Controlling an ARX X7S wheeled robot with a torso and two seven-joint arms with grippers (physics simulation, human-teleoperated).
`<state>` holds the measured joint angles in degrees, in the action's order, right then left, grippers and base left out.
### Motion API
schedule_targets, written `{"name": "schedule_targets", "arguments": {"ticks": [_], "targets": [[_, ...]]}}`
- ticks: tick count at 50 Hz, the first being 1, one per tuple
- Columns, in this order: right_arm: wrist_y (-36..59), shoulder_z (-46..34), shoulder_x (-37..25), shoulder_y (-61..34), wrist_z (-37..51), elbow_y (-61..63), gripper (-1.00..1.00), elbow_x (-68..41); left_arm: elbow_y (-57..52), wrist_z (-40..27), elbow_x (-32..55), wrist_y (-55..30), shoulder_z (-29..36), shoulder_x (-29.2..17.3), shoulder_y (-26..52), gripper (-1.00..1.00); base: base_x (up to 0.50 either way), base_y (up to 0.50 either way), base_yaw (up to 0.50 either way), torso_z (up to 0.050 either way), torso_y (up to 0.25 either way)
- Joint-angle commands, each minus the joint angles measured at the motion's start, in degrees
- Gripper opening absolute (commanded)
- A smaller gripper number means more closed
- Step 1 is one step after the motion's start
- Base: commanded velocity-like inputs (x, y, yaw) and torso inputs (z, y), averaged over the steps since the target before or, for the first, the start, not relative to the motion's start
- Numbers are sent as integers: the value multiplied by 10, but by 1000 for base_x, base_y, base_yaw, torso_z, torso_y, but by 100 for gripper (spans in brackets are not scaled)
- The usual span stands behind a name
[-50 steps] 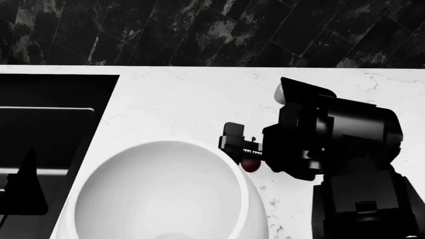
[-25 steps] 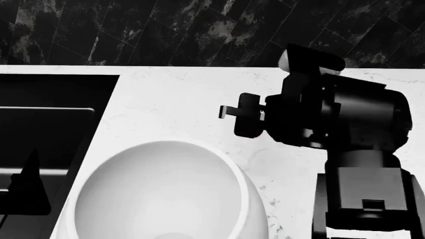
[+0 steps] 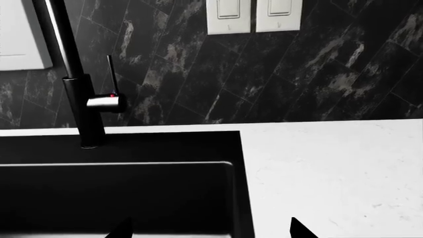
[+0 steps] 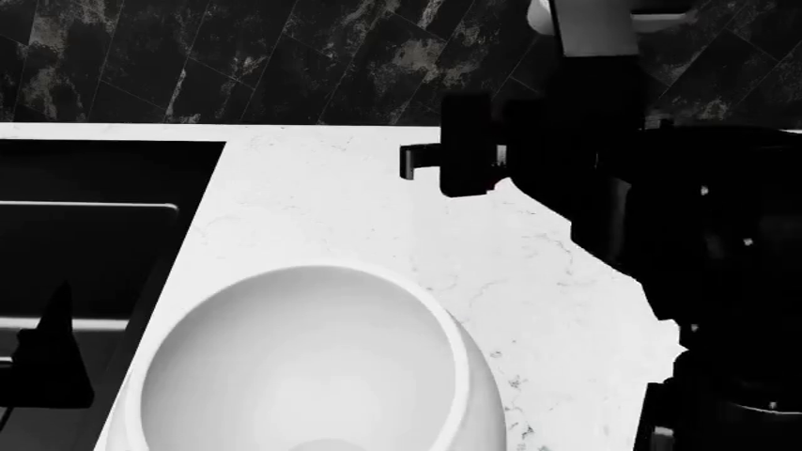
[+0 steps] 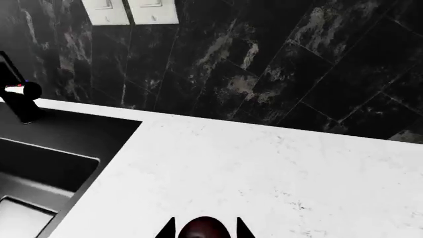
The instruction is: There is a mixed pile of frozen fruits and vegetables on the counter. Locate all the frozen vegetables and place the items in a bowl on the counter. Take all the frozen fruits and defrost them in a running sink.
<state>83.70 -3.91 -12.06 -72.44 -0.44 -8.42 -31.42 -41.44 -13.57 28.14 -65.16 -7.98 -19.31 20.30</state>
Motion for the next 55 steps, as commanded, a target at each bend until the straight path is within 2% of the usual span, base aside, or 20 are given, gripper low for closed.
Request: {"name": "schedule_targets", "arguments": {"ticks": [1,8,12,17,19,21,26,36,40,51,55], "targets": [[60,57,-39,110,151,305,-100,-156,1,-3,1,2,9,0,4,100,0,0,0,0,0],[19,46,-72,155,164,394,-100,-171,-3,-6,2,0,12,-2,7,100,0,0,0,0,0],[-49,21,-108,218,144,427,-100,-148,4,-5,-1,8,21,-2,5,100,0,0,0,0,0],[-84,63,-128,292,141,489,-100,-157,-3,-6,4,3,15,-3,5,100,0,0,0,0,0],[-85,99,-123,304,146,511,-100,-176,-13,-3,9,2,7,-7,-5,100,0,0,0,0,0],[-101,109,-136,314,137,538,-100,-178,-5,-9,4,0,22,-2,9,100,0,0,0,0,0],[-111,147,-136,342,128,559,-100,-203,-24,-7,16,-11,5,-9,1,100,0,0,0,0,0],[-37,230,-134,312,190,609,-100,-304,-48,-15,34,-44,-4,-9,16,100,0,0,0,0,0],[-37,223,-138,316,197,610,-100,-302,-49,-17,36,-47,-1,-9,20,100,-61,0,0,0,0],[9,269,-139,281,257,612,-100,-396,-50,-23,40,-51,2,-9,28,100,-483,0,0,0,0],[5,267,-144,282,262,610,-100,-400,-48,-26,40,-51,7,-8,31,100,-500,0,0,0,0]]}}
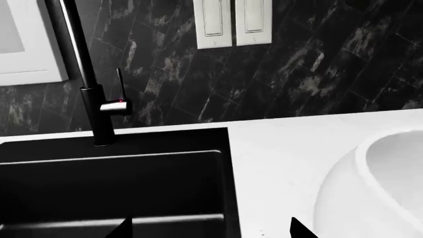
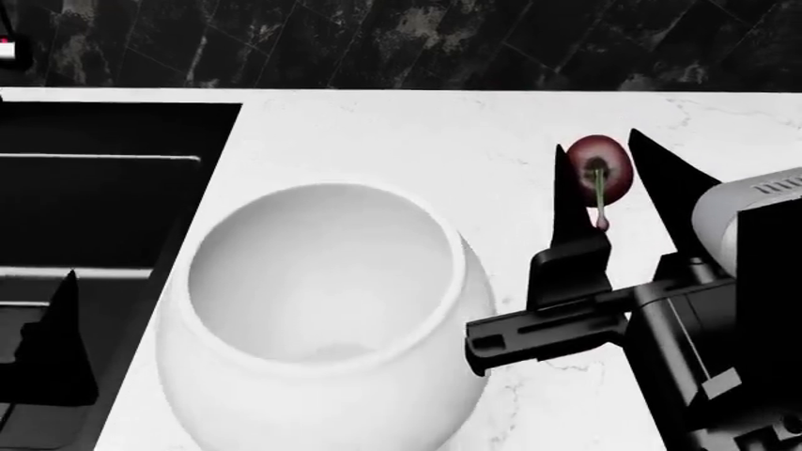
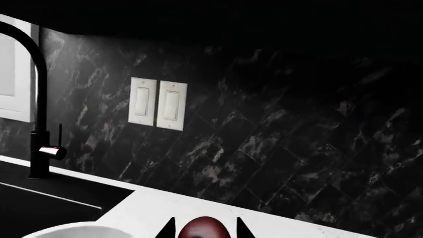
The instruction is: There is a mixed pile of frozen fruits and vegetables on the counter. Locate all the frozen vegetables and place the items in a bowl on the counter. Take all the frozen fruits and defrost them in a running sink.
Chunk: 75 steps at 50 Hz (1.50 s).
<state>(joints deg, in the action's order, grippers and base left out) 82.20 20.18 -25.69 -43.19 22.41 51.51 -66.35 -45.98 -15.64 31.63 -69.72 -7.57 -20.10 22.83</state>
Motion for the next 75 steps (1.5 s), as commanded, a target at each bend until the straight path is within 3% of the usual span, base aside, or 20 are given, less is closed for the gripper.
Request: {"name": "schedule_targets", "arguments": {"ticks": [1,16,30,41,51,67,75], "targets": [[16,24,-8,-5,31,12,-100,-46,-3,-6,5,-6,2,-1,6,100,-500,0,0,0,0],[-17,-17,-27,24,22,20,-100,-7,-6,-10,12,-7,-1,-3,5,100,-208,399,0,0,0],[12,9,-13,3,109,0,-100,-129,-8,-11,18,-4,-2,-7,1,100,0,500,0,0,0],[9,-6,-19,9,131,-7,-100,-134,-6,-14,22,-6,-4,-10,6,100,0,500,0,0,0],[-3,-32,-17,18,127,-4,-100,-113,-26,-12,41,-18,-35,-16,-4,100,0,500,0,0,0],[-29,-50,-28,41,107,-8,-100,-87,-6,-23,30,-5,0,-12,9,100,42,500,0,0,0],[-42,-54,-31,39,102,-12,-100,-82,-21,-21,42,-10,-16,-17,-2,100,375,423,0,0,0]]}}
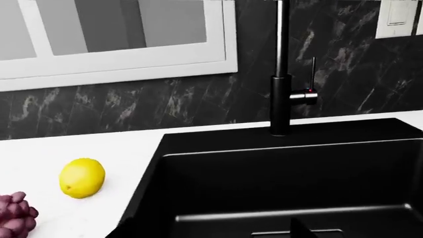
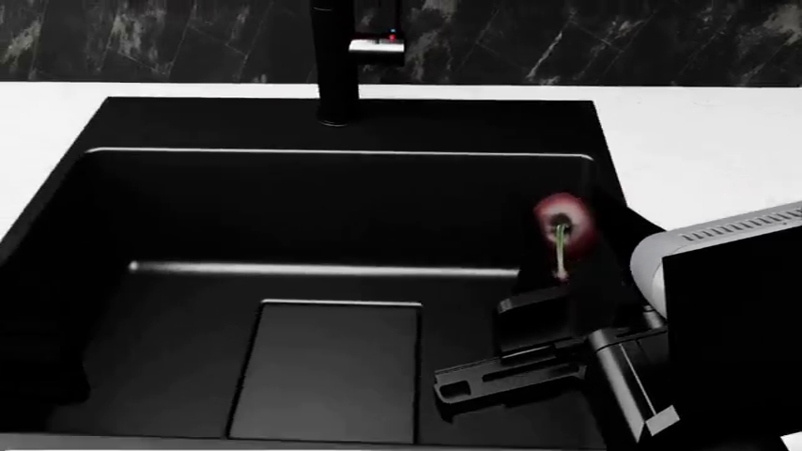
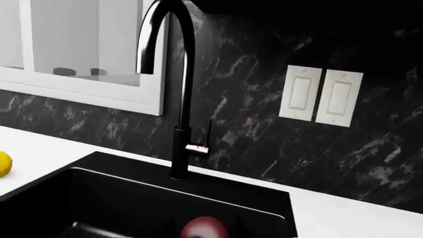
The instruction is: There is a mixed pile of frozen fruits and vegetables on the counter. Locate all the frozen vegetables and place the items in a bowl on the counter. Take all the frozen fruits and defrost them in a running sink.
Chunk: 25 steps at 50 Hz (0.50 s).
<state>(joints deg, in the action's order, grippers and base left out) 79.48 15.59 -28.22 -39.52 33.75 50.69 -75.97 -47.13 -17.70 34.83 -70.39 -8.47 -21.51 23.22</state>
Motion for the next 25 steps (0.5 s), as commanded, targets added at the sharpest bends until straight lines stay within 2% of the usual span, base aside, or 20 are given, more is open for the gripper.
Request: {"name": "schedule_targets", "arguments": {"ticks": [1,4,11,21,25], "targets": [[-16,-10,-7,1,-12,-4,-100,16,-5,-3,7,-1,-2,-1,-2,100,469,305,0,0,0],[-23,-17,-8,11,-20,-2,-100,30,9,-7,-2,7,15,2,6,100,475,301,0,0,0],[-46,-28,-10,31,-41,-1,-100,64,-6,0,9,7,-3,-7,-13,100,492,230,0,0,0],[-62,-46,-12,55,-54,-3,-100,89,7,-7,3,11,19,-4,1,100,500,7,0,0,0],[-43,-52,-2,56,-31,-14,-100,68,9,-8,4,13,20,-4,1,100,500,0,0,0,0]]}}
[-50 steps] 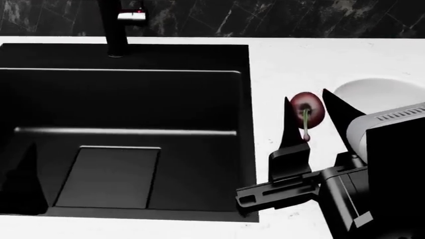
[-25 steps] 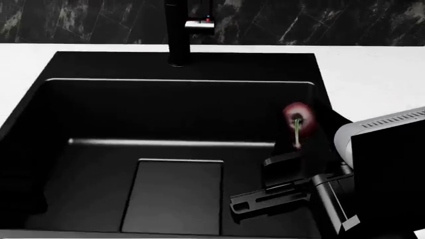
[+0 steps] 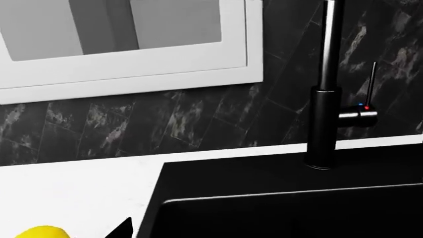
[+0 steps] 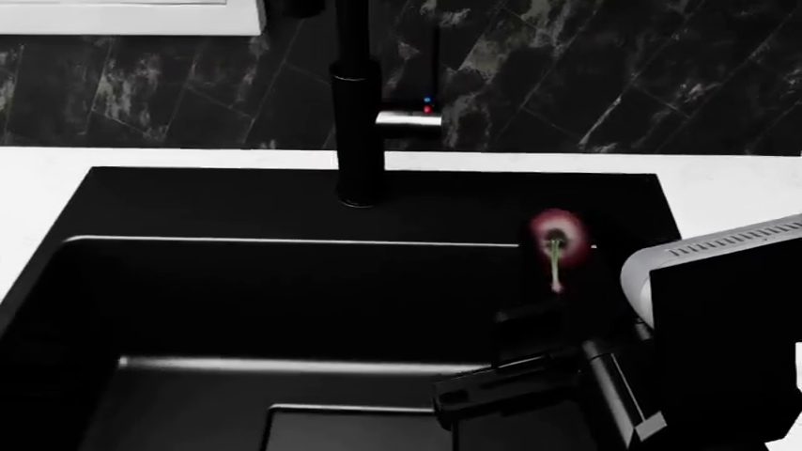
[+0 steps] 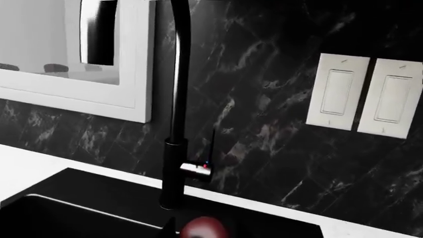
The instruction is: There is a mixed pile of frozen fruits and vegetables on the counter. Locate all the frozen vegetables and place the items in a bowl on the counter. Take all the frozen fruits and defrost them in a running sink.
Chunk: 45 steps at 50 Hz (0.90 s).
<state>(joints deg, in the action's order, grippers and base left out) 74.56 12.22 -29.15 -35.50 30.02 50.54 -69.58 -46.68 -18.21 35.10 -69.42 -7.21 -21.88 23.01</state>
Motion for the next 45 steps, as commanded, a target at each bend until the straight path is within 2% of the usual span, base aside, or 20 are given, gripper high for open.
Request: {"name": "schedule_targets", "arguments": {"ticks": [1,5,11,16,22,29,32,45], "targets": [[9,-16,13,14,14,-23,-100,-7,3,-4,2,2,7,0,3,100,445,0,0,0,0],[37,-45,34,-12,32,-59,-100,-34,11,-6,-3,7,15,1,8,100,0,0,0,0,3],[39,-114,69,-38,13,-124,-100,-5,-4,-2,12,0,-8,-6,-4,100,0,0,0,0,0],[5,-162,86,-28,-19,-194,-100,54,1,-7,12,0,-8,-3,4,100,0,0,0,0,0],[-74,-257,89,-17,-99,-292,-100,158,1,-4,15,2,-10,-7,0,100,0,0,0,0,0],[-130,-312,98,-15,-146,-390,-100,219,0,-6,17,5,-11,-8,-3,100,0,0,0,0,0],[-183,-345,105,0,-174,-460,-100,264,-3,-5,21,4,-19,-10,-5,100,0,0,0,0,0],[-249,-381,136,-2,-220,-595,-100,306,7,-8,18,13,-14,-12,-5,100,0,0,0,0,0]]}}
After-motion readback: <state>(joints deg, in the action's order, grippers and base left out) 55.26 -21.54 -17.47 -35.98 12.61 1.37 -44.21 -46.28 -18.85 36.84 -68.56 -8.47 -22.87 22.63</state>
